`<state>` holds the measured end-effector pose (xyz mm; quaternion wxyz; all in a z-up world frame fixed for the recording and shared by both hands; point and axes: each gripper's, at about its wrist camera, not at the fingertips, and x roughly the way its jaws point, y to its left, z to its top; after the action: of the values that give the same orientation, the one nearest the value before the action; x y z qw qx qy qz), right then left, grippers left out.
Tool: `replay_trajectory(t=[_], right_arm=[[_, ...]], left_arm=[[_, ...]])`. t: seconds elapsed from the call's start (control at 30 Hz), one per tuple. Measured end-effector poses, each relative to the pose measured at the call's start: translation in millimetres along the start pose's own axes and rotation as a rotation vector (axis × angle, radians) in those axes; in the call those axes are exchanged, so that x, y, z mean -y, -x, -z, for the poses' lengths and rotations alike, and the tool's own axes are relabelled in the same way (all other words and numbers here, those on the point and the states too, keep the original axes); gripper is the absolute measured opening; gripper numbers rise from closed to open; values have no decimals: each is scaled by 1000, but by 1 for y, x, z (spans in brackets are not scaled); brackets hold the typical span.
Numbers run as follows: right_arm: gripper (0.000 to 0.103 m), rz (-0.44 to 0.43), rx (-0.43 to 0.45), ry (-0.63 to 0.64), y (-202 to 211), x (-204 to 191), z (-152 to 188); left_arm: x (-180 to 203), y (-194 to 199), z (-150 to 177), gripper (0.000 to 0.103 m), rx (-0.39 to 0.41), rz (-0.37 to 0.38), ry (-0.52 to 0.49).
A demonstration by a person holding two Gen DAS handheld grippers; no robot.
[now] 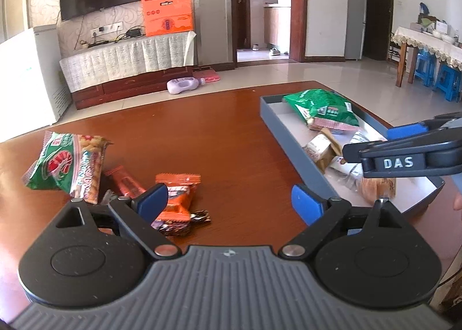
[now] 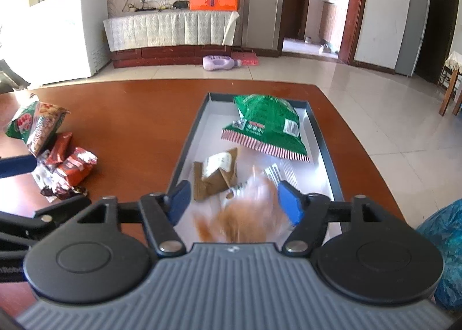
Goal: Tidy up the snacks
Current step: 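Reach the right gripper to the wrapped chocolate candies and grasp them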
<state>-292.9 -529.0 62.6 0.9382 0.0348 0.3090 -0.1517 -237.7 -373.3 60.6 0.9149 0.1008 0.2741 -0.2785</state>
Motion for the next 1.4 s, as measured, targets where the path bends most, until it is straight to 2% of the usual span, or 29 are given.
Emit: replay_trajectory(t=[0.27, 0.5, 0.63, 0.83, 0.9, 0.93, 0.97, 1.17, 1.3, 1.33, 1.4], right_arm=[[76, -8, 50, -12, 12, -6, -5], [76, -74, 112, 44, 23, -37, -9], [76, -168, 93, 108, 19, -66, -10], [75, -286, 6, 220, -1, -115, -8], [69, -313, -33, 228, -11, -128, -10], [62, -322, -54, 225, -16, -133, -10], [60, -330, -74, 217, -22, -138, -11], [55, -379, -117, 255, -30, -165, -5], [54, -370, -159, 311, -40, -174, 1], [42, -375, -171, 320, -42, -174, 2], [35, -392, -176, 316, -41, -170, 2]], left_arm=[[-20, 3, 5, 96, 2, -25, 35], [-44, 2, 17, 96, -7, -49, 48], [-63, -3, 31, 96, -32, -61, 56], [-98, -4, 48, 96, -64, -95, 82], [-108, -4, 53, 96, -70, -110, 90], [-112, -4, 56, 96, -73, -117, 89], [-114, -4, 57, 96, -76, -123, 87], [-119, -3, 63, 95, -89, -124, 71], [-118, -10, 68, 96, -119, -139, 29], [-118, -10, 68, 96, -117, -134, 31], [-118, -10, 69, 96, -115, -119, 28]])
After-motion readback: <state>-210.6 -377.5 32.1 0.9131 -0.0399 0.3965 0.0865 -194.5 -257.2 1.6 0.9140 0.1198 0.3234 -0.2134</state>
